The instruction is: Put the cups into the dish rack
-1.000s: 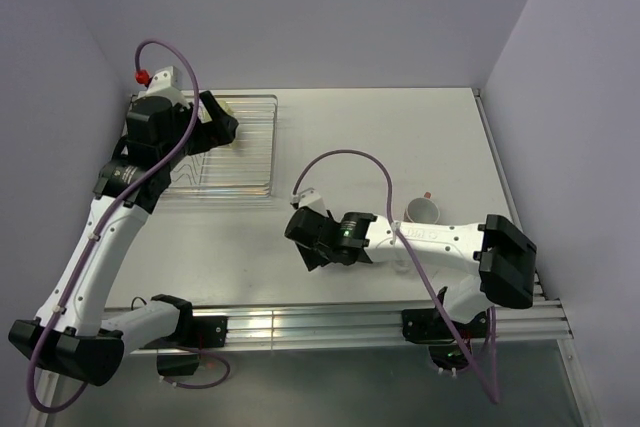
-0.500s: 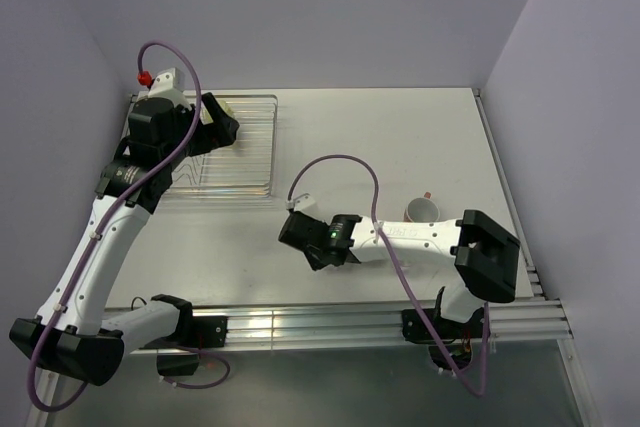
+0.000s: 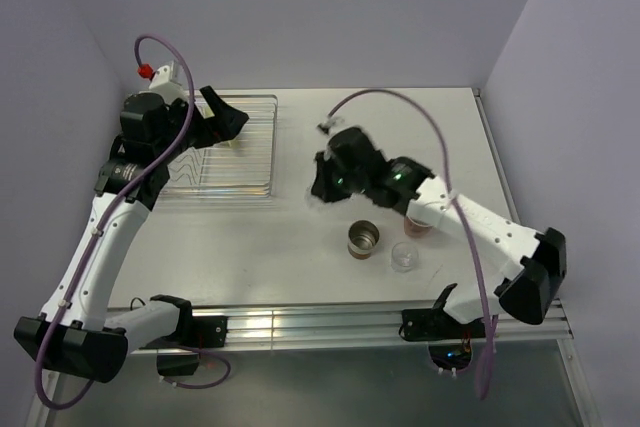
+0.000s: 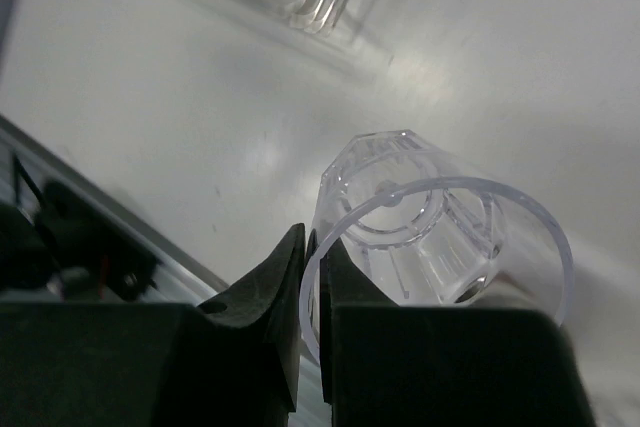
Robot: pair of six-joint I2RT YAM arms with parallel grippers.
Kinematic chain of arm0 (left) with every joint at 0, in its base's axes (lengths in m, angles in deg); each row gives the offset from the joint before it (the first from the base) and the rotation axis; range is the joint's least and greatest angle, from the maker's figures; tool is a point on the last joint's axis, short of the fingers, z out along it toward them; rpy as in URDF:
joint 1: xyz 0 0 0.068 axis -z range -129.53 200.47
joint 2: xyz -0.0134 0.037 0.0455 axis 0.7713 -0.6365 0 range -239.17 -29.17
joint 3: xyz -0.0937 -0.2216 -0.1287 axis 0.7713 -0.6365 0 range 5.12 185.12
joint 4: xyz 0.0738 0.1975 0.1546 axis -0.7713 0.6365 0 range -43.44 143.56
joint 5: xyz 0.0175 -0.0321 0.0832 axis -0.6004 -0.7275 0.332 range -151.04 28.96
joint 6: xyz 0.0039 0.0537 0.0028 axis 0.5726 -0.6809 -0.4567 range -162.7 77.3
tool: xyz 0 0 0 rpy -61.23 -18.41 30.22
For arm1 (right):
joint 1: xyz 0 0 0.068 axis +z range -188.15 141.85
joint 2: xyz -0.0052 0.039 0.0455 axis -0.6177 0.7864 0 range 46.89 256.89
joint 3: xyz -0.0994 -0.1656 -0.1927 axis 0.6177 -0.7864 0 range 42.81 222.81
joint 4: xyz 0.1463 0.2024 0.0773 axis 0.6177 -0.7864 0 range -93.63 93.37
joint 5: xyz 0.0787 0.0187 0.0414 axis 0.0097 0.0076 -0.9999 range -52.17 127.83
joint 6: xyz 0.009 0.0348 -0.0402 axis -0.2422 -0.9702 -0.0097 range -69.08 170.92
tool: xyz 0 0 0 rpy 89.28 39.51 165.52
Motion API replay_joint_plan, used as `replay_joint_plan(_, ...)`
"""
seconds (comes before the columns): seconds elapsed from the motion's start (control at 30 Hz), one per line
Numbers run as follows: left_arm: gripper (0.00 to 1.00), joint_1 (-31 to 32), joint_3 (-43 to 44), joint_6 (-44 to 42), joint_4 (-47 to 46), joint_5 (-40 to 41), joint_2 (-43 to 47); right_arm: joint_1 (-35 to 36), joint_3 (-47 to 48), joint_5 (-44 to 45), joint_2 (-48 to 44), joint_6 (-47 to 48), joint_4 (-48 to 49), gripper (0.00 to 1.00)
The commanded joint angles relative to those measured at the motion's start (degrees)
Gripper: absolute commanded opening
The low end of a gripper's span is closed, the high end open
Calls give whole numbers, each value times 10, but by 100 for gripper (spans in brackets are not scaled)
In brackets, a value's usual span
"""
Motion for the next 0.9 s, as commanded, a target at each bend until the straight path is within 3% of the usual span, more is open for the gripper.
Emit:
replay_joint_plan(0.0, 99, -27, -22, 41, -137, -163, 13, -126, 38, -147, -46, 19, 71, 0)
replay_joint_plan(0.17, 99, -55, -68, 140, -293, -353, -28, -221, 74, -345, -29, -49, 180, 0)
replay_joint_plan(0.27, 99, -55, -97, 213, -420, -408, -60, -266, 75, -439, -5, -122, 273, 0)
replay_joint_plan(0.53, 99, -54, -100, 248, -516, -432, -121, -296, 73, -550, 68, -322, 521, 0)
replay_joint_plan(0.67, 99, -44, -111, 284, -580, -453, -133, -296, 75, -562, 93, -367, 579, 0)
replay_joint_plan(0.87, 99, -22, -109, 260, -552, -447, -144, -299, 64, -575, 116, -450, 687, 0)
